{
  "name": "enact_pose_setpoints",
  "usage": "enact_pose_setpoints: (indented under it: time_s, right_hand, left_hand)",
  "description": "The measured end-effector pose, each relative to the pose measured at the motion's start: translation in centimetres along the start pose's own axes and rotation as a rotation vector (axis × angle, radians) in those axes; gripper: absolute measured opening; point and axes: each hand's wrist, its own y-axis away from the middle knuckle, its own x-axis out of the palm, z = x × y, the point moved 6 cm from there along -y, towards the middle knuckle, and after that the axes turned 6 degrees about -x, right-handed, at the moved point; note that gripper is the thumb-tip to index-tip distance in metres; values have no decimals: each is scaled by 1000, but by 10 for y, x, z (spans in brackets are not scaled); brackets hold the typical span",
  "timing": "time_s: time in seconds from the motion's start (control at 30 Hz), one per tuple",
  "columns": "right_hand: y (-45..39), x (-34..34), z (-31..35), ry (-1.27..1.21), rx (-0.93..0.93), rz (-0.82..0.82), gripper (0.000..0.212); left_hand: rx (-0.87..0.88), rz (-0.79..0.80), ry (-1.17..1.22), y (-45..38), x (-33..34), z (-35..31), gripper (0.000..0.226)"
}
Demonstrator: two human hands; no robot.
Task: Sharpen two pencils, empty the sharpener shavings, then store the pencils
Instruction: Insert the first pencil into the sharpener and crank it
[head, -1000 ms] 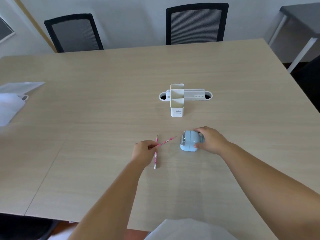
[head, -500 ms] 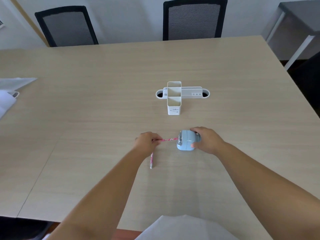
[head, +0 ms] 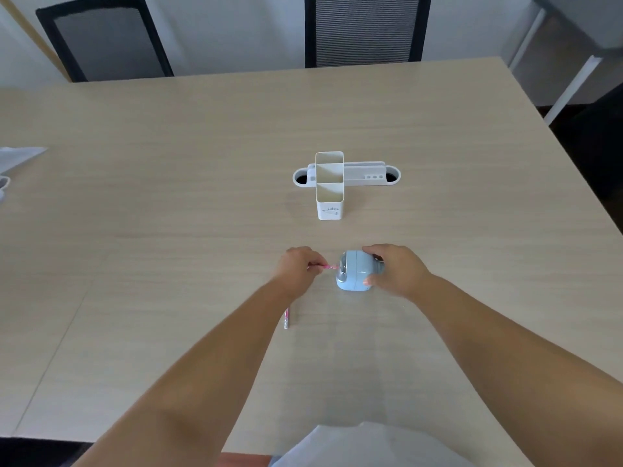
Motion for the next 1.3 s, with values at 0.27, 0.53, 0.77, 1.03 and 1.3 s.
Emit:
enact_pose_setpoints:
  time_s: [0.27, 0.53, 0.77, 1.03, 1.3]
  right_hand:
    - [2, 0, -2, -39, -13, -7, 66]
    - [9, 6, -9, -92, -14, 34, 83]
    - [13, -8, -42, 122, 59, 82, 73]
    - [11, 11, -55, 228, 138, 129, 20]
    - [35, 44, -53, 256, 11, 14, 23]
  left_hand:
    - [-8, -34, 6, 2, 3, 2, 18]
    - [17, 46, -350, 21, 18, -30, 92]
    - [112, 19, -574, 2, 58, -68, 116]
    - [129, -42, -616, -5, 63, -73, 75]
    - [98, -94, -669, -8, 65, -74, 76]
